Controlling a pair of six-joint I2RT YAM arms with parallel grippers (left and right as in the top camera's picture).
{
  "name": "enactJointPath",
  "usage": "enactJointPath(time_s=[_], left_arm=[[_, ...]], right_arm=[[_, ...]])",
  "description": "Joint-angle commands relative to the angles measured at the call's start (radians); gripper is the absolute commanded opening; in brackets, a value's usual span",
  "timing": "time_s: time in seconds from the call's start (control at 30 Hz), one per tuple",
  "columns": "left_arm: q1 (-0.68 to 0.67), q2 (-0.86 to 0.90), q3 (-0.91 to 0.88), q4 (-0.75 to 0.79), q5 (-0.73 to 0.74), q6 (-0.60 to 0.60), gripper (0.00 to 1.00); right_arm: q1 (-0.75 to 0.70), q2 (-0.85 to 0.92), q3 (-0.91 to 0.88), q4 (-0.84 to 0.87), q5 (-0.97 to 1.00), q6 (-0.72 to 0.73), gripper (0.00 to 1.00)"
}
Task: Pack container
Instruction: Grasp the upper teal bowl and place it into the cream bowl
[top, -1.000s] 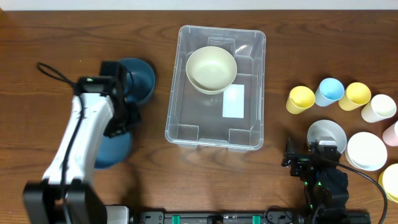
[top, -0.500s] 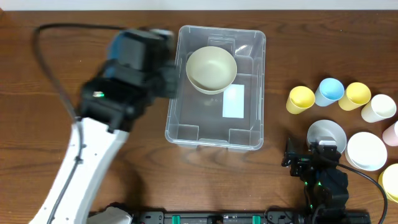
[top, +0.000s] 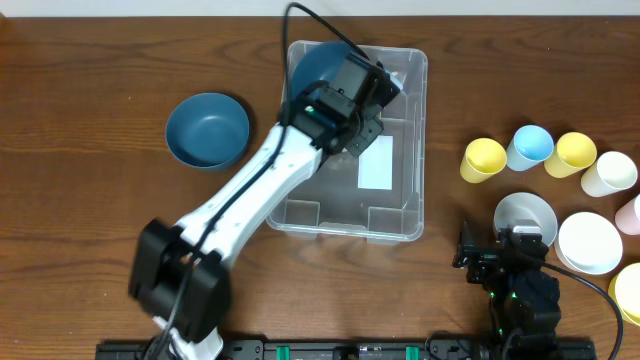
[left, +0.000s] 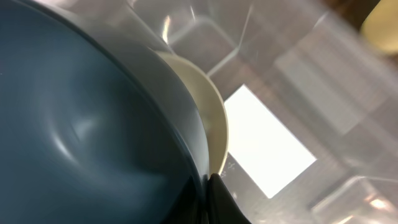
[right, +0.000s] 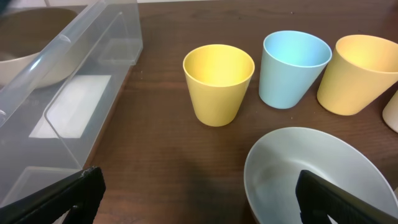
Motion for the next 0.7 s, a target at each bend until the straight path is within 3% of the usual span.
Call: enactJointPath(time_s=[0.0, 0.17, 0.23, 0.3, 0.33, 0.67], left_arm=[[0.006, 0.032, 0.009, 0.019, -0.012, 0.121, 0.05], [0.006, 0.046, 0.009, 0.053, -0.016, 0.169, 0.10], [0.006, 0.027, 0.016, 0.061, -0.017, 0.163, 0.51], [0.006, -0.001, 0.033, 0.058, -0.034, 0.109, 0.73], [0.006, -0.021, 0.045, 0.048, -0.060, 0.067, 0.78], [0.092, -0.244, 0.164, -0.252, -0.260, -0.164, 0.81]], right_arm=[[-0.006, -0.003, -0.003, 0.000, 0.010, -0.010, 0.99], [-0.006, -0.003, -0.003, 0.000, 0.010, -0.010, 0.99], [-0.006, -0.003, -0.003, 0.000, 0.010, -0.010, 0.99], [-0.006, -0.003, -0.003, 0.000, 0.010, -0.010, 0.99], [-0.006, -0.003, -0.003, 0.000, 0.010, -0.010, 0.99], [-0.006, -0.003, -0.003, 0.000, 0.010, -0.010, 0.99]])
